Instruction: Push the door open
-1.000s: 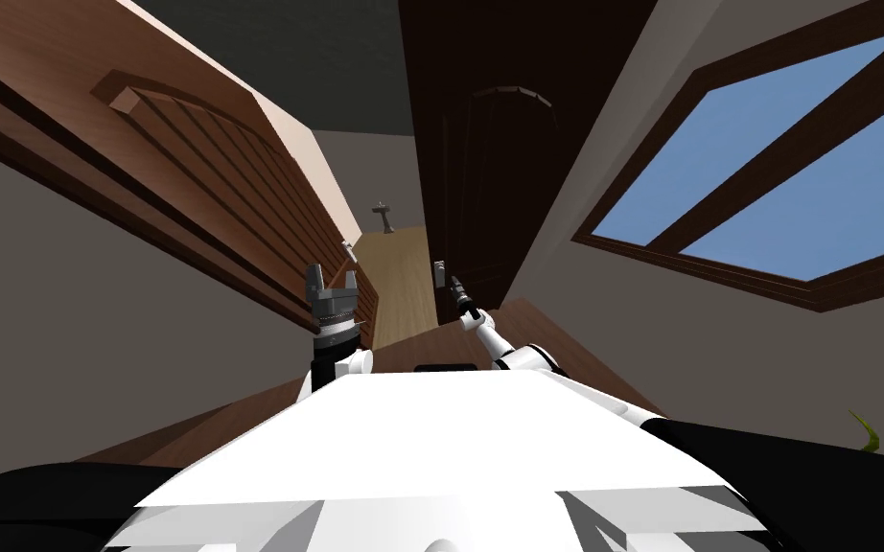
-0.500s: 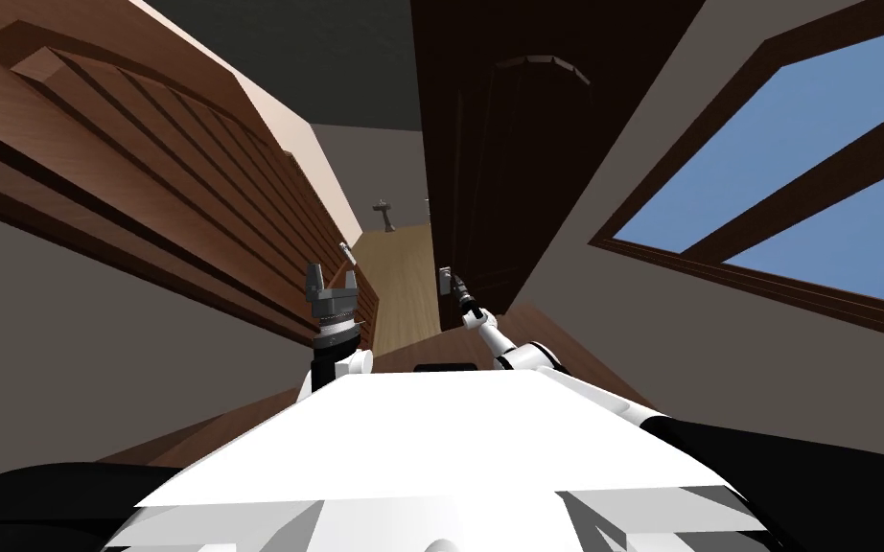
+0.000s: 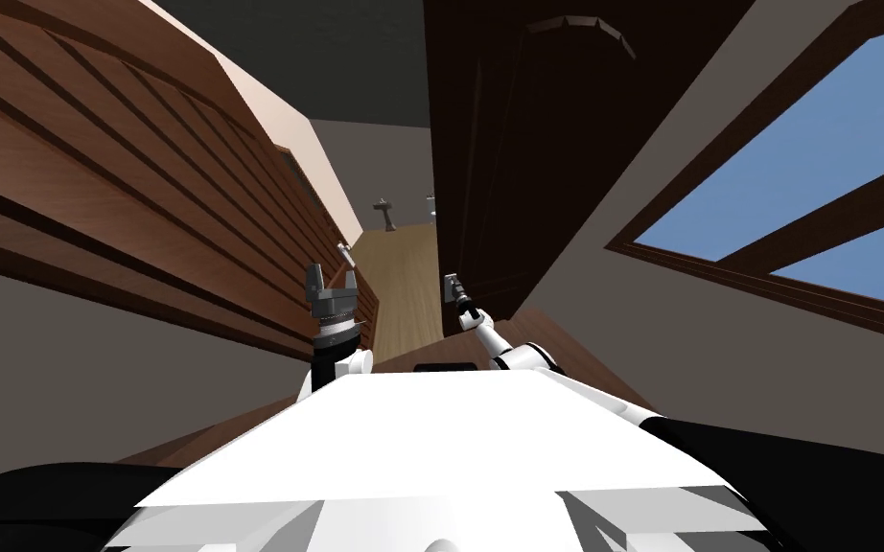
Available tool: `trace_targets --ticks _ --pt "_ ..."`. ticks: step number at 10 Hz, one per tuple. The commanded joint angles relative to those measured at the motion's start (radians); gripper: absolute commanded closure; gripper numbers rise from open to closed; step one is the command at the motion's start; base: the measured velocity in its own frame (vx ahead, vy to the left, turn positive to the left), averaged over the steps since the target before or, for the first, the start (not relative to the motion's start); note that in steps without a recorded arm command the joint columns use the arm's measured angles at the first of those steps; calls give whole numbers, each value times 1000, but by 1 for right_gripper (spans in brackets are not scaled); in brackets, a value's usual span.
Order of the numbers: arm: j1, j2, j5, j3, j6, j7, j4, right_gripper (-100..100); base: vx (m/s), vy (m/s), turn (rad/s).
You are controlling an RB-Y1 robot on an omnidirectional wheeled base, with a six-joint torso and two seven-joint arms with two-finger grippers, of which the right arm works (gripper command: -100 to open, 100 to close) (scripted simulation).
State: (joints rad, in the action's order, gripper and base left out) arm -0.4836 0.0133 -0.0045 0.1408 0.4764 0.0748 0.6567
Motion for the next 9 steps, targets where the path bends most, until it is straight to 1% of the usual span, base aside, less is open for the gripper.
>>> trace_targets --ticks 1,6,7,9 --pt "0 -2 0 0 1 0 -1 100 -5 -1 -7" --pt "0 -2 0 0 1 0 -1 100 -13 -4 1" --pt "2 -10 -2 -8 -1 -3 -3 100 103 57 -22" --pt "3 -19 -6 -17 -1 -6 -3 100 141 105 -39"
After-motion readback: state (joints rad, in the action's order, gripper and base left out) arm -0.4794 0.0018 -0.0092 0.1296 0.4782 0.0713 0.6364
